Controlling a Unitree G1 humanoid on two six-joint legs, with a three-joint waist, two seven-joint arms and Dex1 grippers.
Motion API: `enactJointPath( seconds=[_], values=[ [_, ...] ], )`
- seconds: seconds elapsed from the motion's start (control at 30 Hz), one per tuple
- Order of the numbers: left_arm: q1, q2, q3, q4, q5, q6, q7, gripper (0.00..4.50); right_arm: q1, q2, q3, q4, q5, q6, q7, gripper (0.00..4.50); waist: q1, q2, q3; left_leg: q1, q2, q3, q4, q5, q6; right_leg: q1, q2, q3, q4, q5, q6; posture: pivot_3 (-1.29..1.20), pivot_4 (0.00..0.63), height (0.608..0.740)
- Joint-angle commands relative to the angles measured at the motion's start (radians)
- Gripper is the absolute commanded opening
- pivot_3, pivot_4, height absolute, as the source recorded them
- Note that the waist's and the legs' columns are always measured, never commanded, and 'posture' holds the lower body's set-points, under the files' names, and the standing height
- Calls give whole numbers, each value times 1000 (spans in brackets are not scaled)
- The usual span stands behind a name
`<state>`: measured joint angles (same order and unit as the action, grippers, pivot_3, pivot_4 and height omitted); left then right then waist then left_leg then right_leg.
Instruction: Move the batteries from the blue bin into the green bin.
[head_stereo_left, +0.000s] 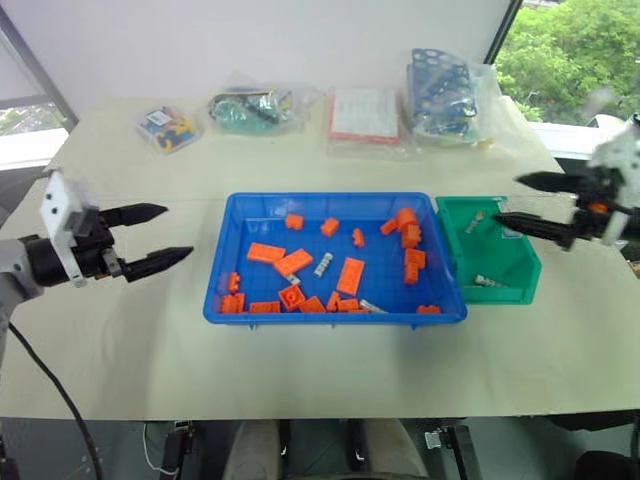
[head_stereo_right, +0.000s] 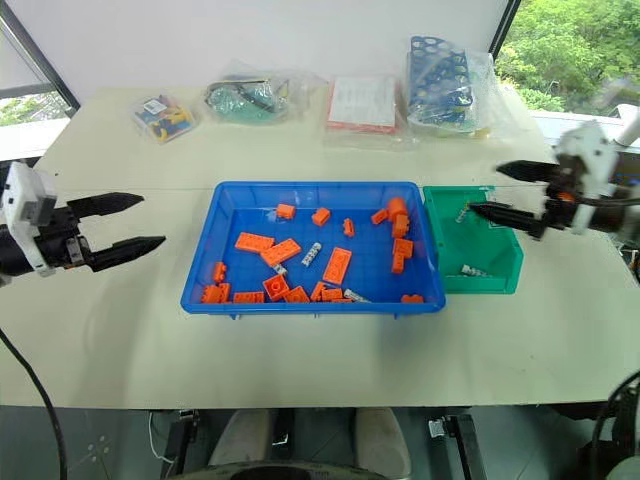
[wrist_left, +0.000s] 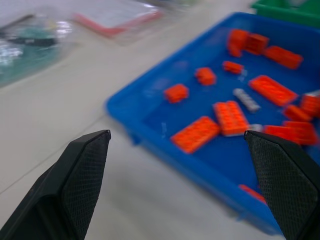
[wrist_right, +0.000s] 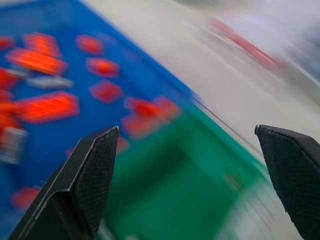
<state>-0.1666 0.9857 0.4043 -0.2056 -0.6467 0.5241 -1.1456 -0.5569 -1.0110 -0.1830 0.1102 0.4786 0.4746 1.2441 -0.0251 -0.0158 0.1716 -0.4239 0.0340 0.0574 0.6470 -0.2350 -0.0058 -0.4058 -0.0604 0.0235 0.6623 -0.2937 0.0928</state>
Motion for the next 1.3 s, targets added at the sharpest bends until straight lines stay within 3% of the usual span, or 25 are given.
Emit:
enactJointPath(
  seconds=[0.03,0.17,0.33,0.43,0.67,1.1,1.2,1.3],
  values=[
    [-3,26,-23,-84,-43,26,-39,4500,-165,129,171,-146,19,54,7,4472,-3,0,0,0,0,0,0,0,0,0,0,0,0,0,0,0,150,739],
    [-22,23,-51,-103,-49,42,-35,4500,-334,318,346,-68,-63,20,20,4472,-7,0,1,-2,0,-2,0,0,0,-2,0,-1,1,0,-1,0,150,739],
    [-22,20,-86,-136,-40,38,-31,4500,-501,554,555,279,-268,-202,54,4472,-2,0,1,-4,-2,-1,1,0,0,-3,1,-2,1,0,0,0,150,739],
    [-22,15,-93,-157,-47,49,-12,4500,-575,651,616,511,-364,-354,75,4472,4,0,1,-3,-2,-1,2,0,0,-3,2,-2,1,0,0,0,150,739],
    [23,11,-58,-233,-74,85,39,4500,-683,791,639,918,-508,-611,77,4472,3,0,1,-3,-1,-1,2,0,0,-3,2,-2,2,0,0,0,150,739],
    [89,31,24,-291,-109,131,74,4500,-718,886,582,1143,-619,-718,16,4472,-21,0,1,-3,-1,-3,0,1,-2,-3,0,-3,2,0,0,0,150,739],
    [82,34,19,-287,-110,130,76,4500,-717,893,554,1146,-618,-720,22,3649,-22,0,1,-3,-1,-3,-1,1,-2,-3,-1,-3,2,0,0,0,150,739],
    [71,36,9,-279,-110,127,78,4500,-715,895,531,1141,-617,-717,26,2050,-21,0,1,-3,-1,-3,-1,1,-2,-3,-1,-3,2,0,-1,0,150,739]
  ],
)
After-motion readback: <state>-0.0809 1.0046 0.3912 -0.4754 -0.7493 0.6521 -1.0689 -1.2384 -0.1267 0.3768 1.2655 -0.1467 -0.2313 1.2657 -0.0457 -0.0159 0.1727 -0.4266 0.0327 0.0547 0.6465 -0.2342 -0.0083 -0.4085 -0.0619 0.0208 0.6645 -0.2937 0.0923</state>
